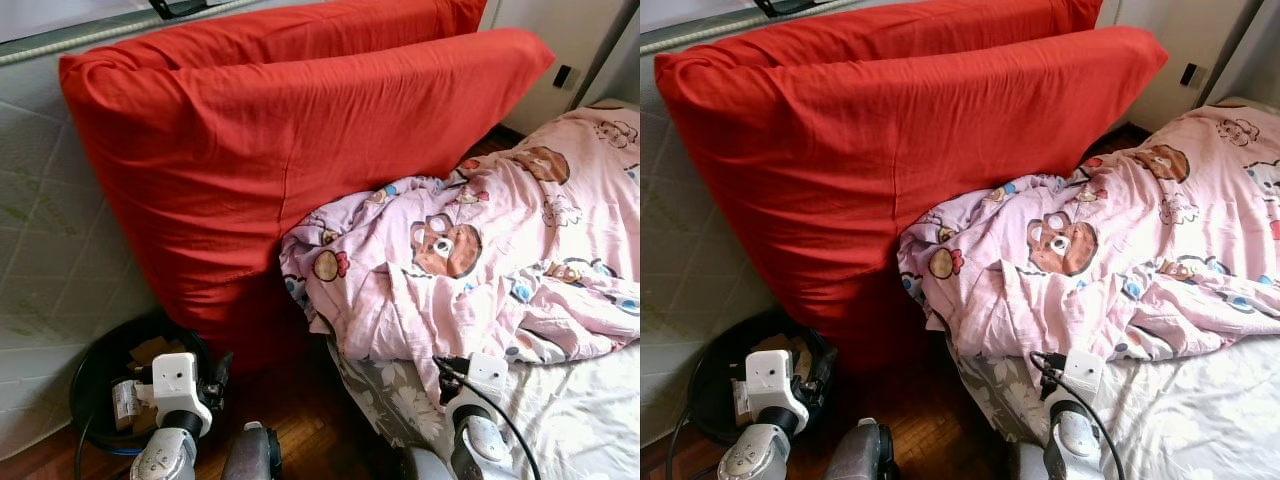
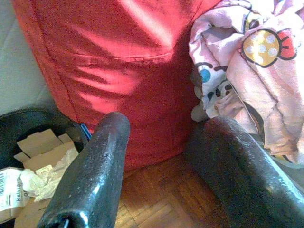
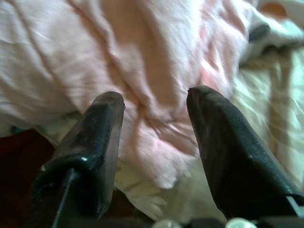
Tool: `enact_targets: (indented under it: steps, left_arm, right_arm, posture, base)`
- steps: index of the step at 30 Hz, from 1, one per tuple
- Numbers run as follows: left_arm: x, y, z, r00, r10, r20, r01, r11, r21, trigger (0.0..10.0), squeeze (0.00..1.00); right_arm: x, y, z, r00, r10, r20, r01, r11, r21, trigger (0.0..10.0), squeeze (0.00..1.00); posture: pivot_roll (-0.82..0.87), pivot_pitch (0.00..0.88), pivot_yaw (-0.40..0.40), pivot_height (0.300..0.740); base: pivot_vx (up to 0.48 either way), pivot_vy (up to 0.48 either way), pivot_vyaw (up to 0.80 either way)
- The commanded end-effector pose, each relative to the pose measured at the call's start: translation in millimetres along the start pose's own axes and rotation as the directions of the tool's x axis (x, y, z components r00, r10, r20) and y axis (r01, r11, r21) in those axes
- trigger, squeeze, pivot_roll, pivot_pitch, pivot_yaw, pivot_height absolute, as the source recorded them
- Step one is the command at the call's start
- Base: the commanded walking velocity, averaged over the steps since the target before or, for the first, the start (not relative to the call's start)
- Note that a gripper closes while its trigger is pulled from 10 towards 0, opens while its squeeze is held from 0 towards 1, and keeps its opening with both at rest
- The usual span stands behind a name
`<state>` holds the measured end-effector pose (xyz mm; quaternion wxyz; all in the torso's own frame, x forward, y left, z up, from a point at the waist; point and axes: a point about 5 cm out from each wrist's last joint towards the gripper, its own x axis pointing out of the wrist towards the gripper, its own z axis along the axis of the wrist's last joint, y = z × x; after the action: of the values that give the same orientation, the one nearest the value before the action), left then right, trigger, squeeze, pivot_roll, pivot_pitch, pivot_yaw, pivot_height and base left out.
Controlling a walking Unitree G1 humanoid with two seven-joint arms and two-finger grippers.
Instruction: Clean up the room
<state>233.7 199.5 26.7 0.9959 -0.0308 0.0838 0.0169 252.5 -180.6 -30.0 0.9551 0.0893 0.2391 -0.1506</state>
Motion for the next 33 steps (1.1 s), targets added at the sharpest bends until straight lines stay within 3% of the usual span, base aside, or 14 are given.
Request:
enact_targets:
  steps: [1,2,4,5,20,21,33]
  left_arm:
    - [-5.5,1.7,-7.2,1.000,-0.007,-0.029,0.007,1.000,0.011,10.0,0.00]
    - [-5.7,1.6,-7.2,1.000,-0.008,-0.030,0.009,1.000,0.012,10.0,0.00]
    - [-6.0,1.6,-7.2,1.000,-0.009,-0.030,0.010,1.000,0.013,10.0,0.00]
    - [-6.9,1.8,-7.0,0.999,-0.011,-0.030,0.012,1.000,0.015,10.0,0.00]
    - [-14.1,5.8,-0.3,0.999,-0.025,-0.021,0.026,0.999,0.040,10.0,0.00]
    - [-16.0,6.2,0.2,0.999,-0.027,-0.022,0.027,0.999,0.042,10.0,0.00]
    - [-27.7,7.0,0.7,0.999,-0.027,-0.034,0.028,0.998,0.048,10.0,0.00]
  right_arm:
    - [-2.4,-4.6,-10.5,0.997,-0.041,-0.061,0.043,0.998,0.044,10.0,0.00]
    - [-2.5,-5.8,-11.5,0.996,-0.048,-0.068,0.053,0.997,0.064,10.0,0.35]
    - [-2.7,-6.5,-12.2,0.996,-0.053,-0.073,0.059,0.995,0.077,10.0,0.35]
    - [-3.0,-9.3,-14.0,0.994,-0.071,-0.086,0.079,0.992,0.096,10.0,1.00]
    - [-1.8,-20.1,-17.5,0.985,-0.098,-0.139,0.114,0.986,0.118,10.0,1.00]
    - [-0.5,-19.0,-15.1,0.987,-0.092,-0.135,0.107,0.988,0.114,10.0,0.00]
    - [5.7,-8.8,-4.3,0.992,-0.022,-0.121,0.032,0.996,0.078,10.0,0.00]
  posture:
    - [0.02,0.162,0.043,0.632]
    - [0.02,0.165,0.044,0.632]
    - [0.02,0.166,0.044,0.632]
    - [0.02,0.173,0.047,0.632]
    - [0.06,0.238,0.073,0.632]
    - [0.06,0.247,0.076,0.632]
    - [0.09,0.287,0.084,0.632]
  base:
    - [0.000,0.000,0.00]
    - [0.000,0.000,0.00]
    - [0.000,0.000,0.00]
    - [0.000,0.000,0.00]
    - [0.000,0.000,0.00]
    - [0.000,0.000,0.00]
    - [0.000,0.000,0.00]
